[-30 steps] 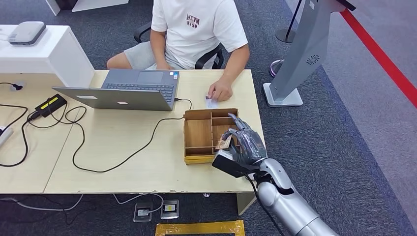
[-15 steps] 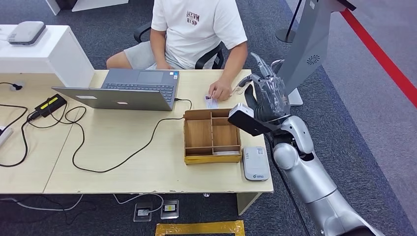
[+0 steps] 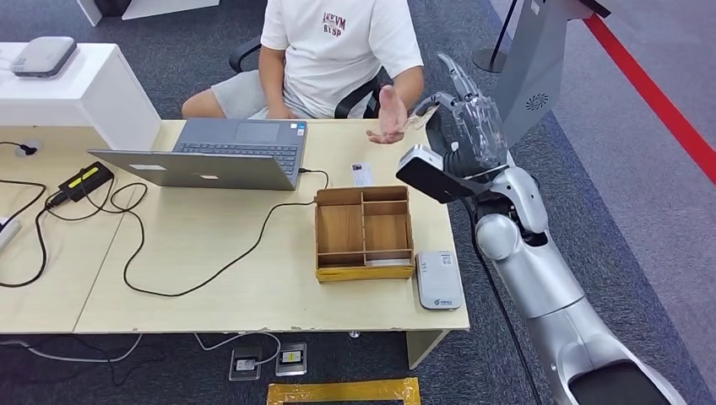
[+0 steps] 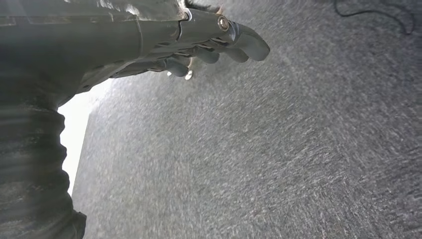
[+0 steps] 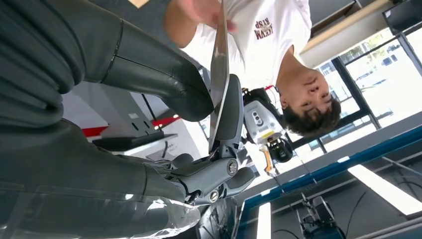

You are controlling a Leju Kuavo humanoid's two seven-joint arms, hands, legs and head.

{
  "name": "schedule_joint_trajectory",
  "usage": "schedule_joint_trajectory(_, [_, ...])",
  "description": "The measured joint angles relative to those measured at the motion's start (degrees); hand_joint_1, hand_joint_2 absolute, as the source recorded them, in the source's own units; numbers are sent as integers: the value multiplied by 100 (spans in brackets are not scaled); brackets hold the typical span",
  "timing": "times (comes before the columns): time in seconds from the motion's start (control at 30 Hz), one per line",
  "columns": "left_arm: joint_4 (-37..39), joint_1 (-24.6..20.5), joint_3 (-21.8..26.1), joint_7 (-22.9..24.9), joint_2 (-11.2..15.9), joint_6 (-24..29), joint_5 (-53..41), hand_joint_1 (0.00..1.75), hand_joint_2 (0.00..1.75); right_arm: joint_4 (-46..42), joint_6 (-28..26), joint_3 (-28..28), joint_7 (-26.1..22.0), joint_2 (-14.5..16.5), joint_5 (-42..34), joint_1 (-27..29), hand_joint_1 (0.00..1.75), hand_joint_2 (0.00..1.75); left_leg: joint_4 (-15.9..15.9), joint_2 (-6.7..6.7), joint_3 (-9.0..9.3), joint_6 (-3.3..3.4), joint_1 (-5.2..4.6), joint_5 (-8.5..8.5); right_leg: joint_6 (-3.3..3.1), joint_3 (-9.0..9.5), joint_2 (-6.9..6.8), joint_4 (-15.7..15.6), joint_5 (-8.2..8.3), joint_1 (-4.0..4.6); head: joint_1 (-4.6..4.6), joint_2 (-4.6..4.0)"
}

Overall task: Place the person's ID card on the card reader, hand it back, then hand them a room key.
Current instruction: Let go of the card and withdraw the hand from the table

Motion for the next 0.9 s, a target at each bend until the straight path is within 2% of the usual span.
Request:
schedule_joint_trajectory(0.17, [0,-10,-88,-70,2,-32,-163,0,175,1795,-207,79,-249,222,386,-1095,175,175,0,-10,-1,-1,1,9,1,3,-15,1,2,1,3,0])
schedule_joint_trajectory(0.4, [0,-9,-151,-75,36,-41,-185,0,175,3526,86,322,134,641,940,-1798,175,175,2,-17,-5,-2,4,10,-1,-1,-20,4,0,6,2,0])
schedule_joint_trajectory(0.63, [0,-5,-161,-75,74,-61,-186,0,175,4345,168,504,336,864,1057,-2075,175,175,1,-17,-8,-3,5,9,-3,-4,-22,3,-1,7,3,0])
schedule_joint_trajectory(0.9, [0,6,-196,-75,96,-70,-211,0,175,4781,291,587,625,882,1148,-2146,175,175,3,-16,-5,-2,4,10,-2,-4,-20,2,0,5,2,0])
